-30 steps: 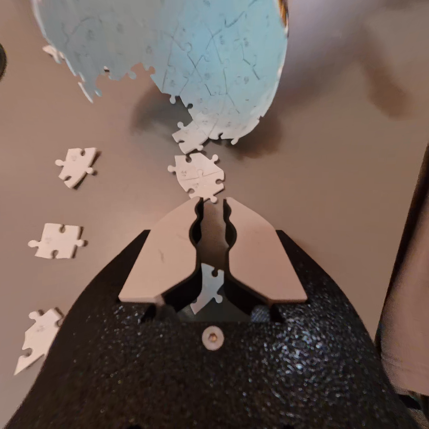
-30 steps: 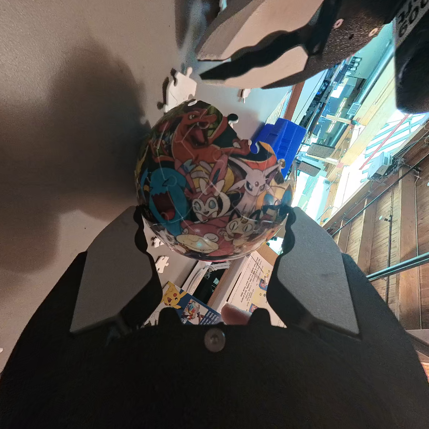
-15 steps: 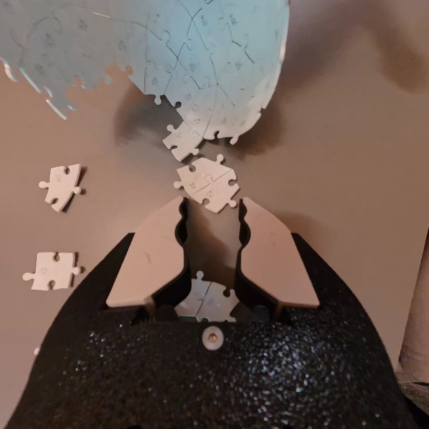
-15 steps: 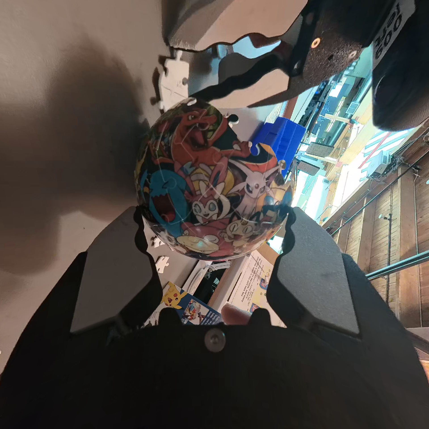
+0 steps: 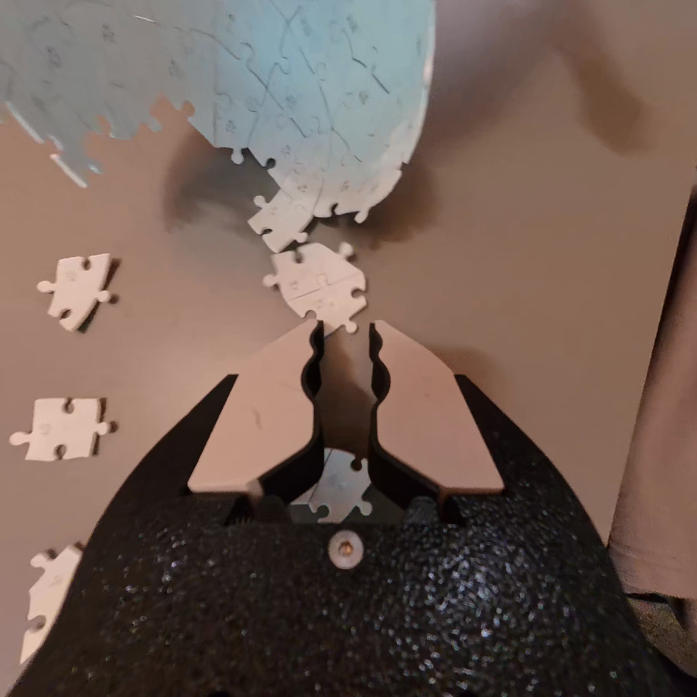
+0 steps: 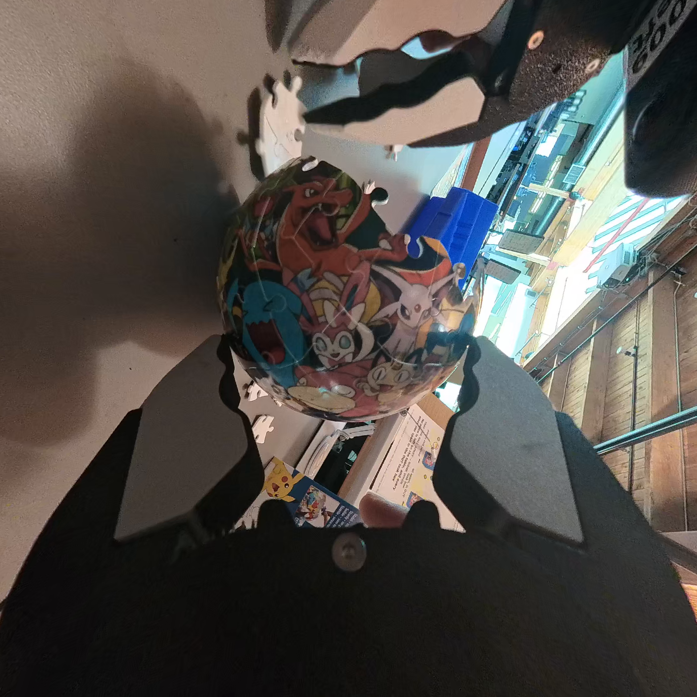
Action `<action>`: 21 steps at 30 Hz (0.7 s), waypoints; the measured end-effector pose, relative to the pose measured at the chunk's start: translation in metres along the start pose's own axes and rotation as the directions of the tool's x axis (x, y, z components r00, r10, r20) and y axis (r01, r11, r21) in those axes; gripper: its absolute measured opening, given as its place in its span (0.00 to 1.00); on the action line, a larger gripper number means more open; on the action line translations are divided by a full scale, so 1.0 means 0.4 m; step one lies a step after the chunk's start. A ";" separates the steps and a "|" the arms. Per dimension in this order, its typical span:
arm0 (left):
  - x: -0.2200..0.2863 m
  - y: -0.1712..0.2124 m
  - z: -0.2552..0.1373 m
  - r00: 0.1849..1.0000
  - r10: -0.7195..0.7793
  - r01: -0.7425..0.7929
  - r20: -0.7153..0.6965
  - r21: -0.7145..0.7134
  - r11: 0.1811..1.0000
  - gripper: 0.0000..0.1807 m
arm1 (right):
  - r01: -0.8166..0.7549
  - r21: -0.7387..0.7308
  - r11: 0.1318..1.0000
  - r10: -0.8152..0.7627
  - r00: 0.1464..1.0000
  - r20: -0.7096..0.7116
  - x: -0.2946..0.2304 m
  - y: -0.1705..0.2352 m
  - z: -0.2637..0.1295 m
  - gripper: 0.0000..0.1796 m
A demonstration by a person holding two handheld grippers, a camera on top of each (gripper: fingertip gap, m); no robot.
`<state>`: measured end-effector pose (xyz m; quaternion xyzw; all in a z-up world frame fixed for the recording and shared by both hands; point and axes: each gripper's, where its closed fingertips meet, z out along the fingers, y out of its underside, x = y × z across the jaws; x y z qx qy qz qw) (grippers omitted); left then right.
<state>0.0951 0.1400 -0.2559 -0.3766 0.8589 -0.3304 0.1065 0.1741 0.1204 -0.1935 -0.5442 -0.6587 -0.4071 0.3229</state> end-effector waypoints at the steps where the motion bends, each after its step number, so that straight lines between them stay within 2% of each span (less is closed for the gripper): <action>1: 0.009 0.000 0.003 1.000 0.011 -0.011 -0.003 -0.001 1.000 0.11 | -0.002 -0.001 1.000 0.002 1.000 -0.001 0.000 0.001 -0.001 0.64; 4: 0.051 0.001 0.001 0.998 0.022 -0.022 -0.062 -0.002 1.000 0.11 | -0.003 -0.003 1.000 0.003 1.000 -0.006 0.003 0.003 0.000 0.64; 9: -0.019 0.004 -0.004 0.993 0.026 -0.027 0.119 0.012 1.000 0.14 | -0.004 -0.002 1.000 0.004 1.000 -0.006 0.007 0.013 0.006 0.64; 12: -0.025 0.005 0.001 0.994 -0.012 0.008 0.109 0.034 0.999 0.13 | 0.000 -0.009 1.000 0.000 1.000 -0.007 0.009 0.020 0.008 0.64; 17: -0.031 0.008 -0.002 0.991 0.008 -0.012 0.133 0.028 1.000 0.13 | 0.003 -0.012 1.000 -0.003 1.000 -0.007 0.015 0.032 0.015 0.64; 21: -0.045 -0.003 -0.033 0.986 0.007 -0.017 0.169 0.056 0.998 0.18 | 0.001 -0.013 1.000 -0.001 1.000 -0.006 0.022 0.038 0.021 0.64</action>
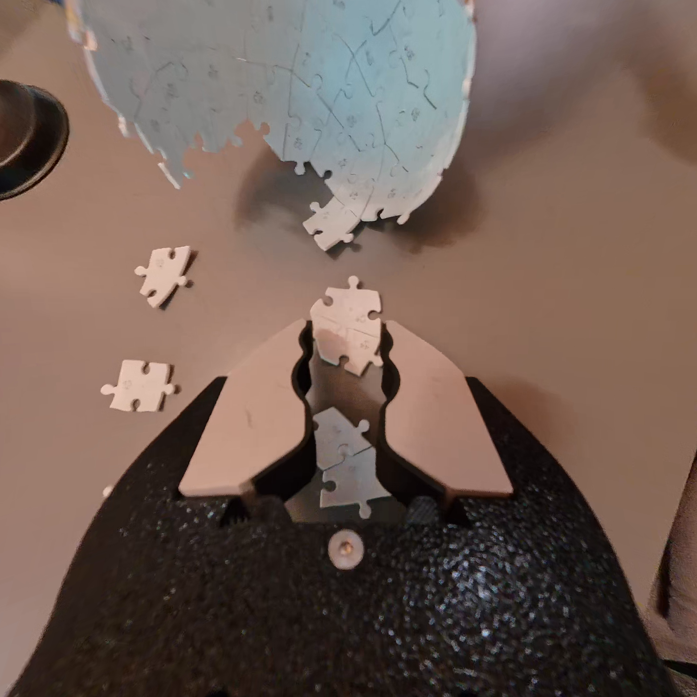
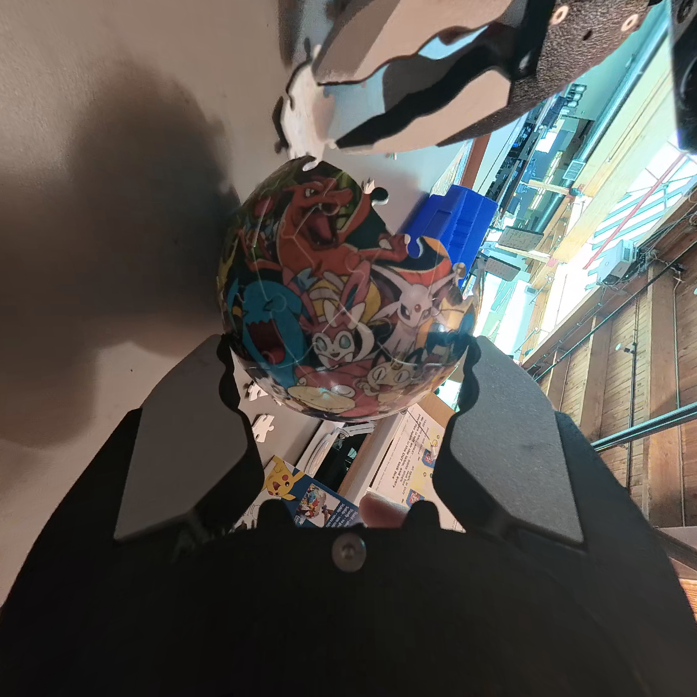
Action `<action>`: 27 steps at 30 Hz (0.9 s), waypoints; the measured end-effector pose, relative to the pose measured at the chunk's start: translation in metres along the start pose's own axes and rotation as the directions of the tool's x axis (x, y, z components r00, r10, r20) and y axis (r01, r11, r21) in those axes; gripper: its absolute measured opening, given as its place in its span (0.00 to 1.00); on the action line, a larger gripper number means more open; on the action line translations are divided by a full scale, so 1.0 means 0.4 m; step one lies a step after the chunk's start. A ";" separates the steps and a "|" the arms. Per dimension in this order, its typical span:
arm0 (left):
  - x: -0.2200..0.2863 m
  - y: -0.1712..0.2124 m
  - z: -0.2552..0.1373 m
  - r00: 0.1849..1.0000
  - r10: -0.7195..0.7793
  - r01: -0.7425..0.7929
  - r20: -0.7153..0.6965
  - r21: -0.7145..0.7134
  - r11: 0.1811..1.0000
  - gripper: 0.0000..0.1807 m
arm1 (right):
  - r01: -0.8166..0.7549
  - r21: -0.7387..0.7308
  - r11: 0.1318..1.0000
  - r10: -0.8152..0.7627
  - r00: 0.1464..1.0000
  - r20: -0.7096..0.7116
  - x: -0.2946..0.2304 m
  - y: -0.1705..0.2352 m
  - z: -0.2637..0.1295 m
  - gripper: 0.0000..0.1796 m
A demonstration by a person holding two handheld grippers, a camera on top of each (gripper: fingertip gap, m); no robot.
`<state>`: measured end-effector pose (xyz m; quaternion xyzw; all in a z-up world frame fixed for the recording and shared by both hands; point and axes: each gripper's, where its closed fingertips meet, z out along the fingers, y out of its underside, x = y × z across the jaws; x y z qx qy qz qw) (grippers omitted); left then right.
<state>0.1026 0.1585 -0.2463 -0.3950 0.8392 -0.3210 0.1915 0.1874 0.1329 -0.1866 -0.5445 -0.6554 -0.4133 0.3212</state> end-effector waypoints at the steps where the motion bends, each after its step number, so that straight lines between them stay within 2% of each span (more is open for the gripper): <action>1: -0.008 0.004 -0.005 1.000 -0.018 0.018 0.006 -0.005 1.000 0.20 | -0.001 -0.002 1.000 0.001 1.000 -0.001 0.001 0.000 0.002 0.64; 7: 0.014 0.028 0.015 0.997 -0.024 0.022 -0.068 -0.028 0.999 0.23 | 0.000 -0.001 1.000 0.000 1.000 -0.004 0.000 0.010 0.006 0.64; 11: 0.008 0.023 0.023 0.997 -0.047 0.046 -0.061 -0.028 0.999 0.19 | 0.000 -0.005 1.000 0.000 1.000 -0.003 0.001 0.011 0.008 0.64; 19: -0.005 0.021 0.019 0.999 -0.034 0.034 -0.015 -0.005 0.999 0.19 | 0.001 -0.007 1.000 -0.001 1.000 -0.003 0.001 0.012 0.009 0.64; 23: -0.039 -0.014 -0.012 0.999 0.016 -0.019 0.048 0.067 0.998 0.19 | 0.001 -0.005 1.000 -0.001 1.000 -0.001 0.001 0.011 0.009 0.64; 27: -0.073 -0.079 -0.008 0.985 0.151 -0.162 0.089 0.142 0.976 0.19 | 0.001 -0.004 1.000 -0.001 1.000 0.003 0.002 0.014 0.011 0.64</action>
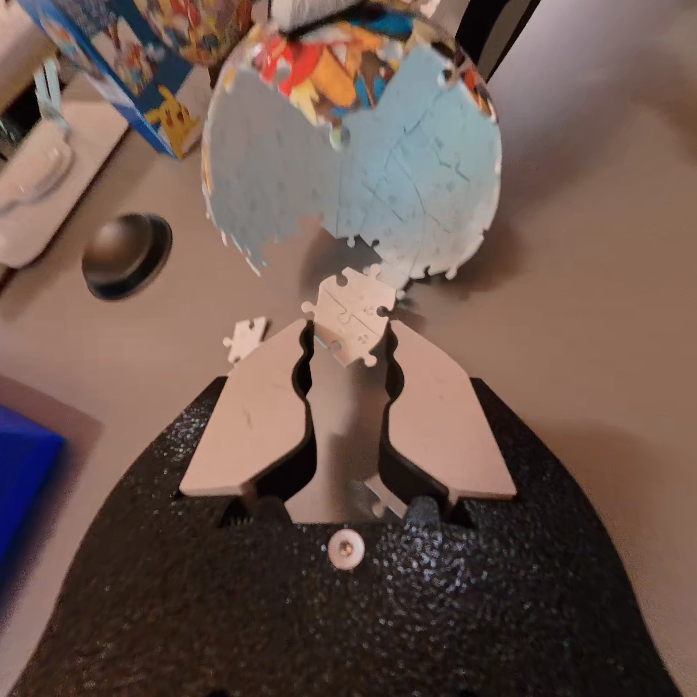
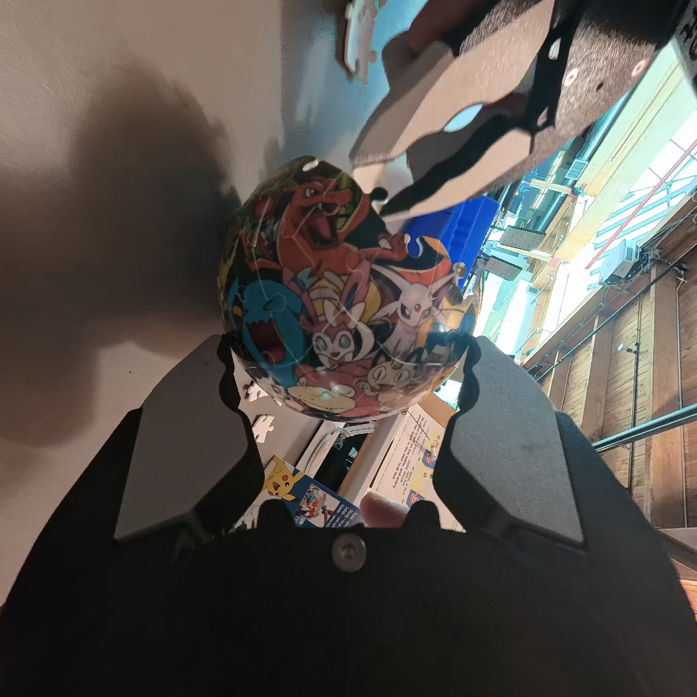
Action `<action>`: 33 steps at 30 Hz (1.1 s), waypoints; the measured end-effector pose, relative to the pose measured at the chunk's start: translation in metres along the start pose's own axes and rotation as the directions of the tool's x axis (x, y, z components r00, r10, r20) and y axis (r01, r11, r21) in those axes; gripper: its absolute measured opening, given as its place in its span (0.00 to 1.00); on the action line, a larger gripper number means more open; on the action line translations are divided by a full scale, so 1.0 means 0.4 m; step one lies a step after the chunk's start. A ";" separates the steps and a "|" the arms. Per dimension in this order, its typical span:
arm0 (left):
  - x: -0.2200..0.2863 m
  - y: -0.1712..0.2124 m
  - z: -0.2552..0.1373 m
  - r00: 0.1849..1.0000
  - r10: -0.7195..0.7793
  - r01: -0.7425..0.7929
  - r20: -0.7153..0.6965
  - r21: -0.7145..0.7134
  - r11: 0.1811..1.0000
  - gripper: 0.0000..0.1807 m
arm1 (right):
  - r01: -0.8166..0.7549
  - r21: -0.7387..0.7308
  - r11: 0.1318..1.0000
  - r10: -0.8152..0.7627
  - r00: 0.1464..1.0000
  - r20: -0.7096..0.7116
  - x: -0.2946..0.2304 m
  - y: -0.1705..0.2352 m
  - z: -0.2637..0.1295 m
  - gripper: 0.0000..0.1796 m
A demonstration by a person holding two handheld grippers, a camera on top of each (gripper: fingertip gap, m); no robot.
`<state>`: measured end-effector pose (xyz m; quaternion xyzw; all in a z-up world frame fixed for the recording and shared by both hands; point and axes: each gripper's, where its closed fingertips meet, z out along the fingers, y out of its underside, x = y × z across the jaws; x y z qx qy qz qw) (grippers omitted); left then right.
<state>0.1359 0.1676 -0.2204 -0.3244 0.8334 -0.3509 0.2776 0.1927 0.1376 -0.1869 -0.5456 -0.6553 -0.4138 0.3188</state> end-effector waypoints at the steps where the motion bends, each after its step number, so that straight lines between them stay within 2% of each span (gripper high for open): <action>1: -0.006 -0.013 0.013 1.000 0.019 -0.019 -0.009 0.020 1.000 0.19 | -0.002 -0.001 1.000 0.002 1.000 0.001 0.000 0.002 0.000 0.64; 10: 0.005 -0.026 0.121 0.984 0.009 -0.015 -0.175 -0.035 0.999 0.19 | -0.018 -0.009 1.000 0.018 1.000 -0.005 0.000 0.005 0.000 0.64; 18: 0.001 -0.018 0.154 0.974 -0.043 0.031 -0.221 -0.059 0.998 0.19 | -0.028 -0.006 1.000 0.028 1.000 -0.013 -0.001 0.003 -0.002 0.64; 22: 0.000 -0.026 0.128 0.965 -0.089 0.082 -0.247 -0.040 0.996 0.21 | -0.028 -0.010 1.000 0.028 0.999 -0.016 -0.002 0.001 -0.004 0.64; 26: 0.001 -0.036 0.071 0.937 -0.142 0.152 -0.318 0.006 0.988 0.30 | -0.033 -0.011 0.999 0.033 0.999 -0.018 -0.003 0.000 -0.006 0.64; 30: -0.088 -0.031 0.065 0.935 -0.320 0.327 -0.156 0.023 0.945 0.42 | -0.032 -0.011 0.999 0.032 0.999 -0.015 -0.001 -0.008 -0.002 0.64; 31: -0.107 -0.024 0.072 0.920 -0.376 0.379 -0.114 0.012 0.925 0.47 | -0.033 -0.011 0.999 0.033 0.999 -0.014 -0.002 -0.010 -0.001 0.64; 33: -0.111 -0.003 0.092 0.878 -0.472 0.469 -0.083 -0.057 0.882 0.49 | -0.032 -0.012 0.999 0.032 0.999 -0.012 -0.004 -0.012 -0.003 0.64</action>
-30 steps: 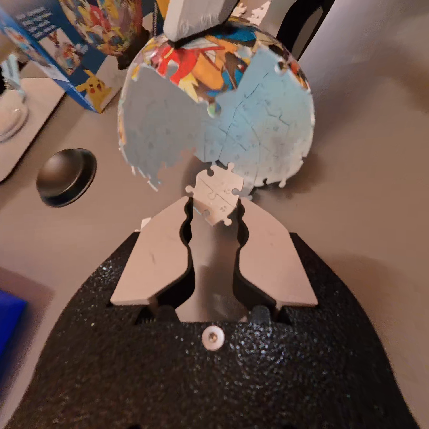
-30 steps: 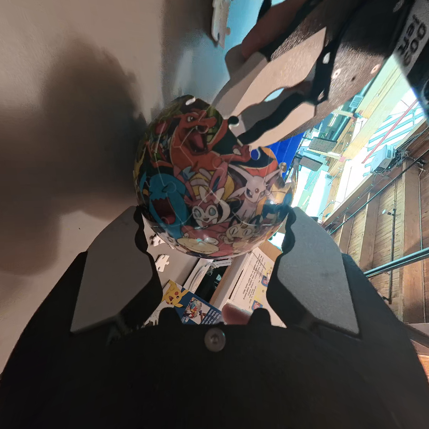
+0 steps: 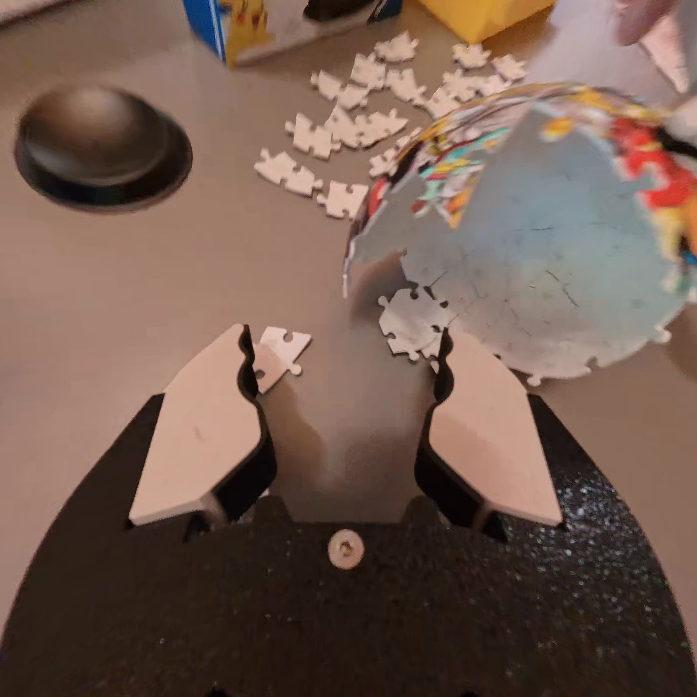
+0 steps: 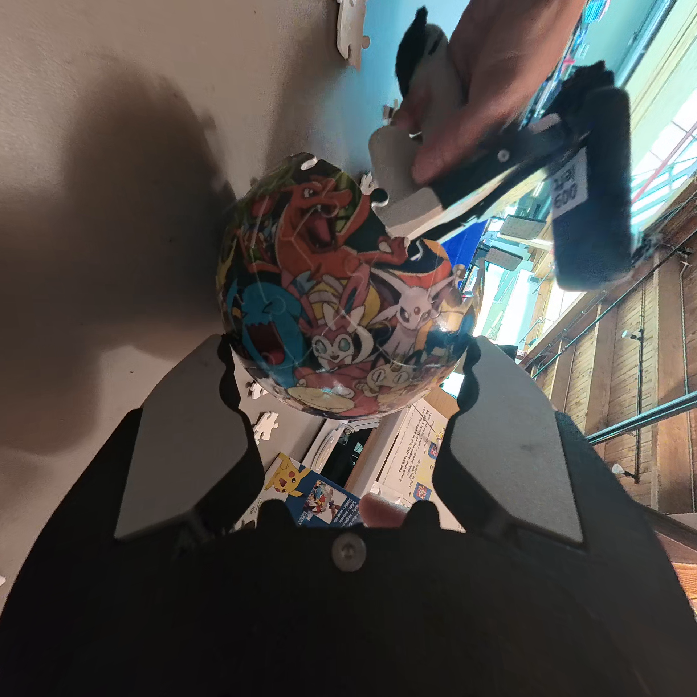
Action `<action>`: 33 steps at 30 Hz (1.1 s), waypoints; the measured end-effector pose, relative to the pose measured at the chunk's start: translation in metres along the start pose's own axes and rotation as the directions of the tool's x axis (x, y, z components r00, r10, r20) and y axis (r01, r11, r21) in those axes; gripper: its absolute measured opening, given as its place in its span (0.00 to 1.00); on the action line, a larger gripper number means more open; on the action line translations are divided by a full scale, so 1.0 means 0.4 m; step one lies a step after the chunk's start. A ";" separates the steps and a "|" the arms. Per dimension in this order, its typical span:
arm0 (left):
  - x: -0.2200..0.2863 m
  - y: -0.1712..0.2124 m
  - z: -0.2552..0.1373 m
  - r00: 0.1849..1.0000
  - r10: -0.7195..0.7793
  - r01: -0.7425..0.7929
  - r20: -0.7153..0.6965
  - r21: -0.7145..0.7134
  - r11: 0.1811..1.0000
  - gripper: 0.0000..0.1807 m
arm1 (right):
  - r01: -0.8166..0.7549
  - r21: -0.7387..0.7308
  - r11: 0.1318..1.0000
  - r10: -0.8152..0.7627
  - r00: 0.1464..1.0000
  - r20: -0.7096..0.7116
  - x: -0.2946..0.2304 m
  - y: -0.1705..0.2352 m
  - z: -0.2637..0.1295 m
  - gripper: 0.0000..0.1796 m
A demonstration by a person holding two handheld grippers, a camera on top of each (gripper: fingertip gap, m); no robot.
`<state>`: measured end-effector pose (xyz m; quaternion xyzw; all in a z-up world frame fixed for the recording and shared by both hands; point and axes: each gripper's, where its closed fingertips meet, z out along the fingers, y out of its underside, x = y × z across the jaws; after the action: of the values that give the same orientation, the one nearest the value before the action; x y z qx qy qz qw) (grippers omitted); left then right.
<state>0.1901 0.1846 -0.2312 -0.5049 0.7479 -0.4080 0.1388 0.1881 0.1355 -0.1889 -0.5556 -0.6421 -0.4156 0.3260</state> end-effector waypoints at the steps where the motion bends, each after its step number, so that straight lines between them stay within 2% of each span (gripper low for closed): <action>1: 0.001 0.012 0.013 0.999 -0.036 0.036 -0.003 -0.043 0.998 0.50 | 0.001 0.000 1.000 -0.001 1.000 0.001 -0.002 -0.001 -0.001 0.64; 3: 0.000 0.025 0.038 0.997 -0.081 0.082 0.015 -0.095 0.992 0.51 | -0.002 0.001 1.000 0.002 1.000 0.004 -0.005 -0.003 -0.004 0.64; 8: -0.004 0.010 0.066 0.994 -0.080 0.087 0.078 -0.100 0.991 0.50 | -0.009 0.003 1.000 0.009 1.000 0.012 -0.013 -0.008 -0.014 0.64; 19: -0.006 0.023 0.092 0.979 0.079 -0.048 0.188 -0.163 0.986 0.55 | -0.029 0.009 1.000 0.029 0.999 0.020 -0.021 -0.012 -0.022 0.64; 25: -0.005 0.018 0.099 0.981 0.094 -0.067 0.171 -0.158 0.985 0.56 | -0.034 0.007 0.999 0.034 0.999 0.020 -0.018 -0.008 -0.017 0.64; 33: -0.006 0.005 0.114 0.980 0.191 -0.182 0.057 -0.132 0.974 0.58 | -0.039 0.008 0.999 0.038 0.999 0.019 -0.015 0.004 -0.005 0.64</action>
<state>0.2179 0.1655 -0.2619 -0.4540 0.8112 -0.3270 0.1702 0.1906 0.1310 -0.1929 -0.5703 -0.6360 -0.4015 0.3303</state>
